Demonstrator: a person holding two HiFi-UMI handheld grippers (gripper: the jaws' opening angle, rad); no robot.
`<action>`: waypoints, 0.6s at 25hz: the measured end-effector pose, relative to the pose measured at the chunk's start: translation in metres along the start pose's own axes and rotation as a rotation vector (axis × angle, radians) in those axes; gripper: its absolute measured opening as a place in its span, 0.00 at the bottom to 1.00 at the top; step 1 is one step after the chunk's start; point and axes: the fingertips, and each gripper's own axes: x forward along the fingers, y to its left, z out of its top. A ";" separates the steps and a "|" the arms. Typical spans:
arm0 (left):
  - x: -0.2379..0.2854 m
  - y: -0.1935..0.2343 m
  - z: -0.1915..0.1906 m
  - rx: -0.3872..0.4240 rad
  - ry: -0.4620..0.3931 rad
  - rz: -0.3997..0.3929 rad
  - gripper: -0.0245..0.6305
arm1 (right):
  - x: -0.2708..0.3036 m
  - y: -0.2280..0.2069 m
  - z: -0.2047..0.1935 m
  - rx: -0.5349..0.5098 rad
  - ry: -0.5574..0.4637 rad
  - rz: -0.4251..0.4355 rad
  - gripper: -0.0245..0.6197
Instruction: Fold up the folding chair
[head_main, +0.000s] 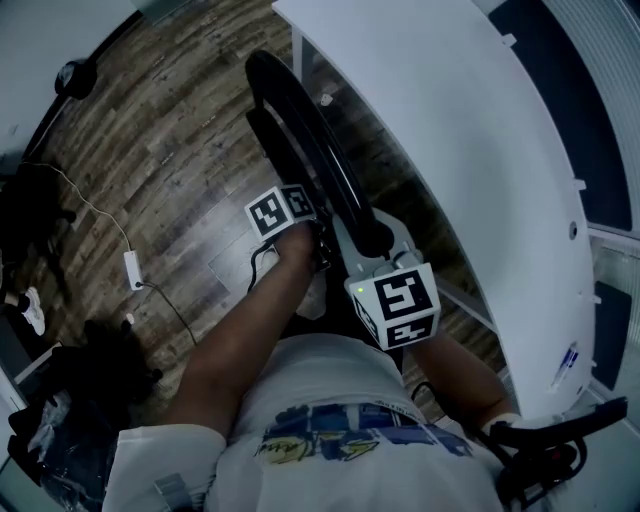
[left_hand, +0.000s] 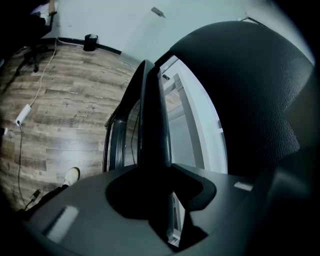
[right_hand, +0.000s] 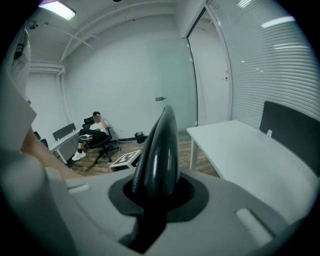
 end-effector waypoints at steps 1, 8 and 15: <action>0.004 -0.005 0.004 -0.015 -0.018 0.005 0.23 | 0.001 -0.008 0.003 -0.011 -0.003 0.019 0.13; 0.045 -0.035 0.022 -0.066 -0.100 0.023 0.23 | 0.011 -0.066 0.007 -0.056 -0.020 0.107 0.13; 0.087 -0.049 0.021 -0.103 -0.101 0.041 0.23 | 0.026 -0.114 -0.008 -0.037 -0.013 0.150 0.14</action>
